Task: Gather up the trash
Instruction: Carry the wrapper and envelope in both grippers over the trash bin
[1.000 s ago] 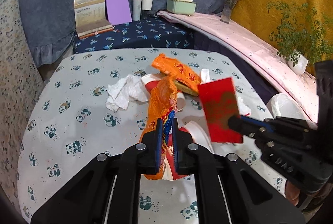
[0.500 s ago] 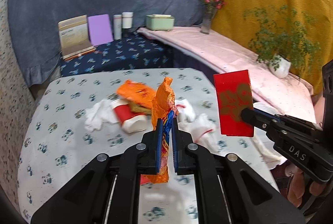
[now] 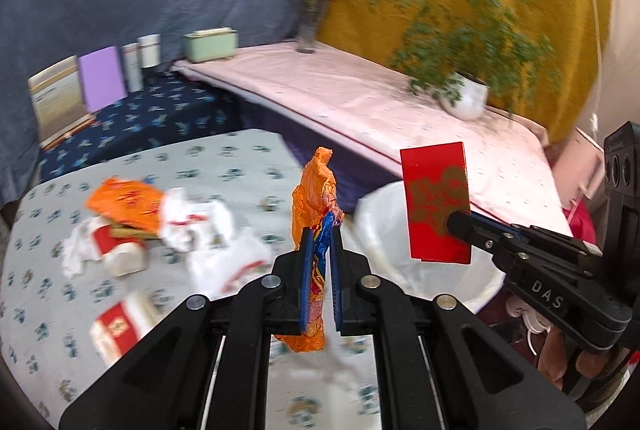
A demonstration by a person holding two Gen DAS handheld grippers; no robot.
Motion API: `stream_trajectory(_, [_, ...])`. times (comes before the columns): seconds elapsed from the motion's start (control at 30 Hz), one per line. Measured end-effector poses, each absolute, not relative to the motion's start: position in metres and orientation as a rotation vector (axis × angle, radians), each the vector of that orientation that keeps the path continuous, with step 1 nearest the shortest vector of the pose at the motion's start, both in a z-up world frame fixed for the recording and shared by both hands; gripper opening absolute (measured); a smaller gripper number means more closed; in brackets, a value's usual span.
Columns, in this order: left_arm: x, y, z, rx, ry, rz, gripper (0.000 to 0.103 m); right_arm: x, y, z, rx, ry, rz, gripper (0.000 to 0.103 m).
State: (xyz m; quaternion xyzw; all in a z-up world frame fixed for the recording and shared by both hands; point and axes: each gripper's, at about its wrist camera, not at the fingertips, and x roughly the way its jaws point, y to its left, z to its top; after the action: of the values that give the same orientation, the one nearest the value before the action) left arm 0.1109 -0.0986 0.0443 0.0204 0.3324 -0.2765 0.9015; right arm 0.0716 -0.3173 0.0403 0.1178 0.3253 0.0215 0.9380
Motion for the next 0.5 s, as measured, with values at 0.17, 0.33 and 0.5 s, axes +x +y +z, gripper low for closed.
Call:
stream_trajectory(0.17, [0.105,-0.146,0.038,0.070,0.692,-0.645,0.008,0.056,-0.359,0.032,0.271,0.665,-0.037,0.003])
stream_trajectory(0.33, [0.101,-0.183,0.031,0.088,0.698,-0.703,0.008,0.045,-0.392,0.024,0.293,0.669,-0.102,0.003])
stream_trajectory(0.5, [0.100,-0.219,0.021,0.121,0.719,-0.751,0.008,0.038,-0.416,0.011,0.317,0.679,-0.145,0.003])
